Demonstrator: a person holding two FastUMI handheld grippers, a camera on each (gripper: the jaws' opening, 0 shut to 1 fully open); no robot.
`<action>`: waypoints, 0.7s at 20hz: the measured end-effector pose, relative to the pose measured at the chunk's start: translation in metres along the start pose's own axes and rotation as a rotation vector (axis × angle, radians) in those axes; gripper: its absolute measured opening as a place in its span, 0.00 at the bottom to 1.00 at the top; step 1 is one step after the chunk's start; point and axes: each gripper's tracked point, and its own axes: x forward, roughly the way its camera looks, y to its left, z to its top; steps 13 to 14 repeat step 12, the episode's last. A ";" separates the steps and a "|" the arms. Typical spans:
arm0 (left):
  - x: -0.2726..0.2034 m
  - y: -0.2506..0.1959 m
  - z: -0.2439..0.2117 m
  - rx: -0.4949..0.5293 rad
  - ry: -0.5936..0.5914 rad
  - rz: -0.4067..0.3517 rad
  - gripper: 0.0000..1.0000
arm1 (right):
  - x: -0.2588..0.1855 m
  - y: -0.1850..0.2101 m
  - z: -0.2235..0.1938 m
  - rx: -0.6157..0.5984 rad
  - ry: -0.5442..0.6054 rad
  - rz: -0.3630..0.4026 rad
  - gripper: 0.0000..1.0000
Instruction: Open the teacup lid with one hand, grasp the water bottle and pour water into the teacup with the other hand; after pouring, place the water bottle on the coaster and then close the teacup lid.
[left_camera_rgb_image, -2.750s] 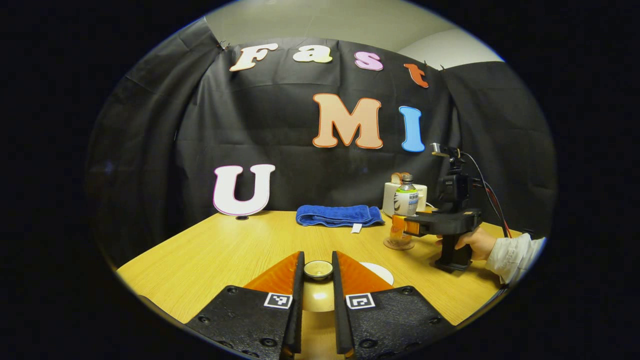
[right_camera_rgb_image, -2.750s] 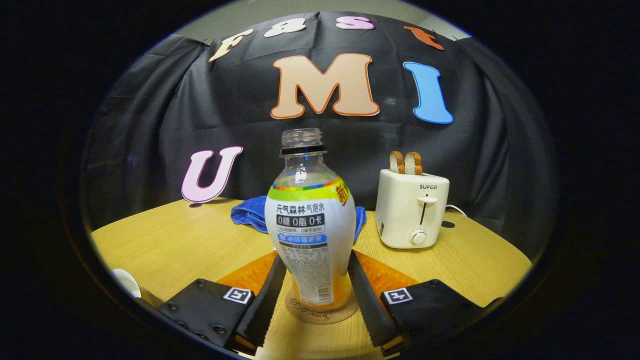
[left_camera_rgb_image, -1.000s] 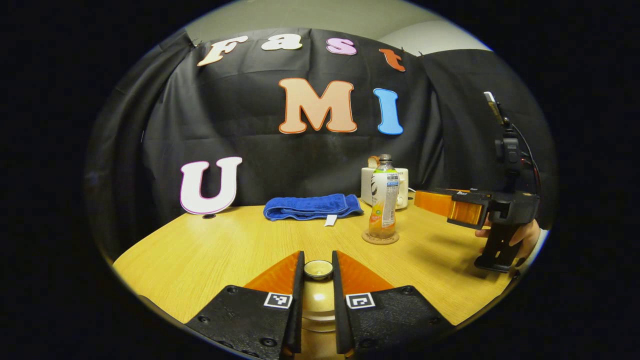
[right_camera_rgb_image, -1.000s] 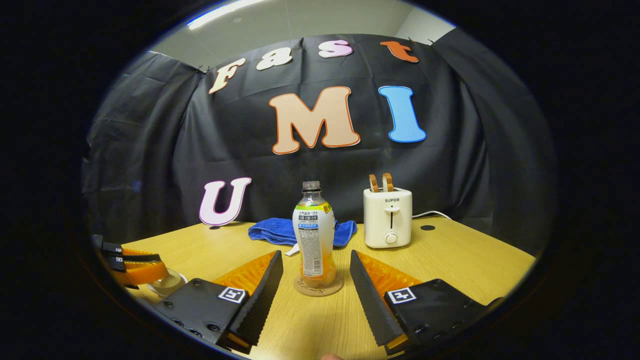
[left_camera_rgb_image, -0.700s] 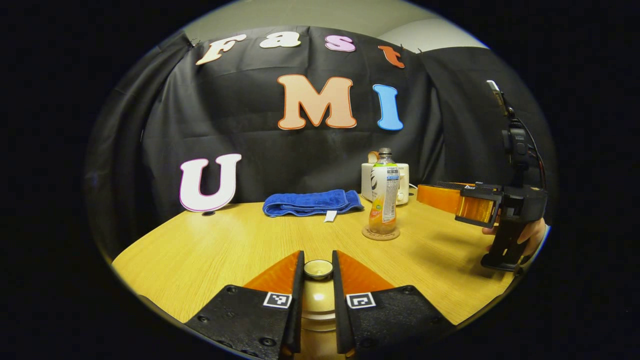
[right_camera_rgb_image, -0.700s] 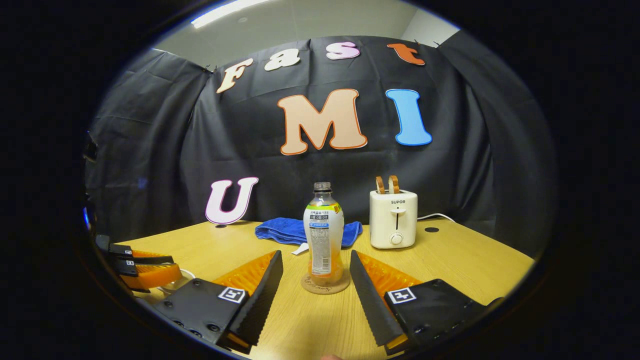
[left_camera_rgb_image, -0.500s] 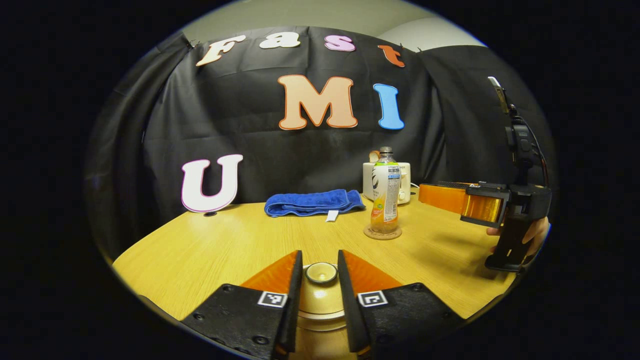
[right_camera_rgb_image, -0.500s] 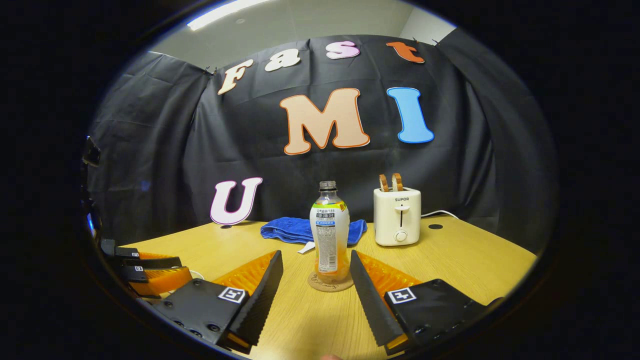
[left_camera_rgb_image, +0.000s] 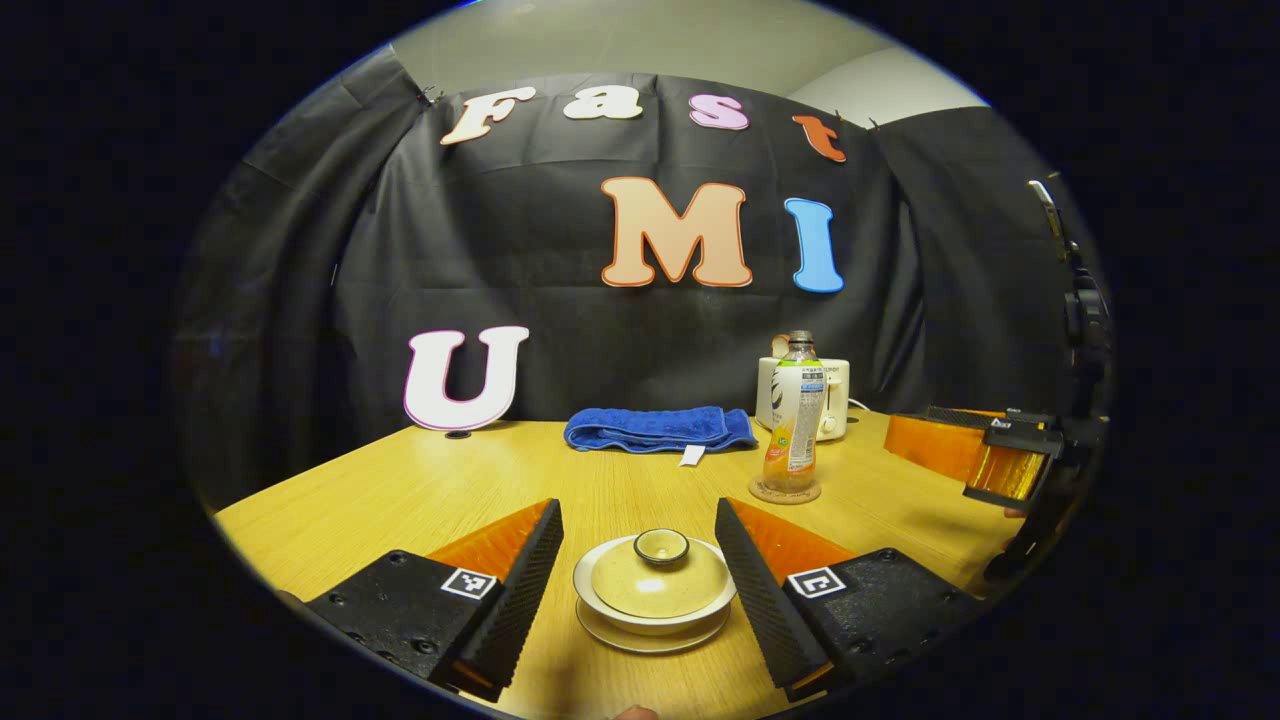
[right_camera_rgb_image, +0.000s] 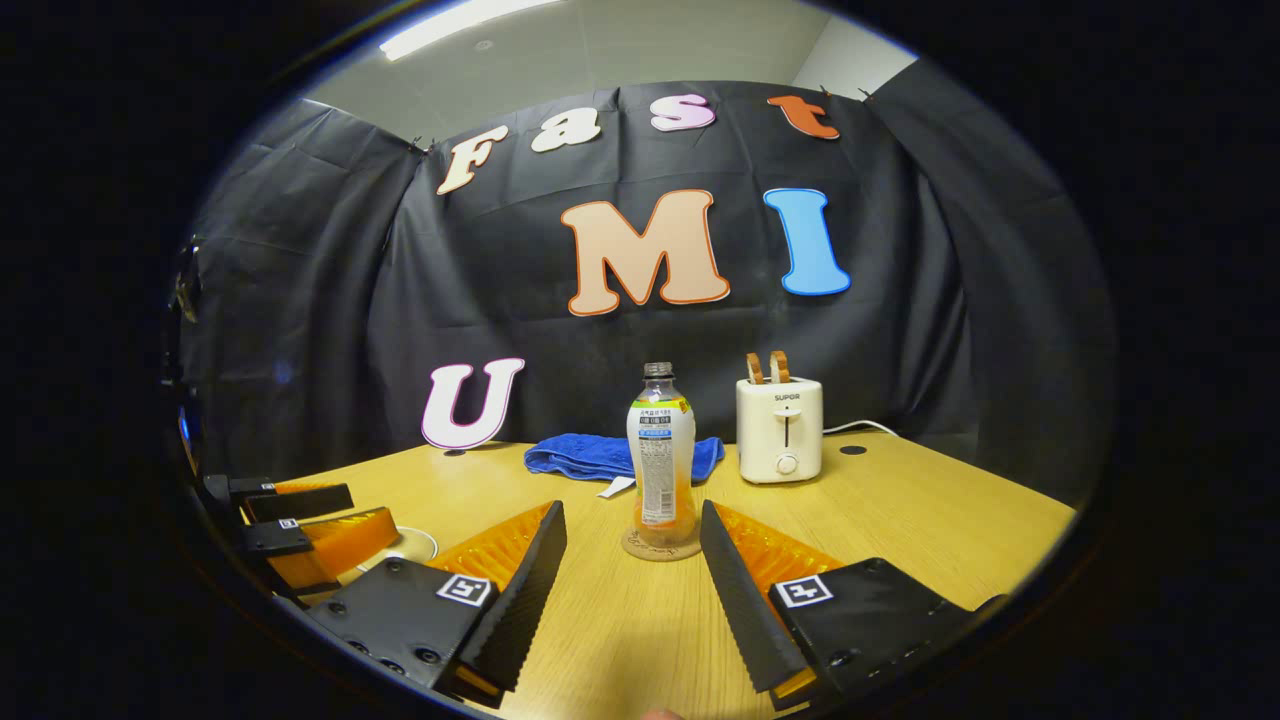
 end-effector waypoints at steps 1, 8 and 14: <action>-0.003 -0.002 0.000 -0.001 0.000 0.001 0.89 | -0.005 0.001 0.000 -0.007 -0.003 -0.005 0.83; -0.022 -0.009 -0.002 0.005 -0.015 0.003 0.89 | -0.035 0.012 -0.013 -0.006 0.001 0.001 0.82; -0.027 -0.008 -0.001 0.000 -0.033 0.010 0.89 | -0.039 0.011 -0.023 -0.005 0.014 -0.010 0.82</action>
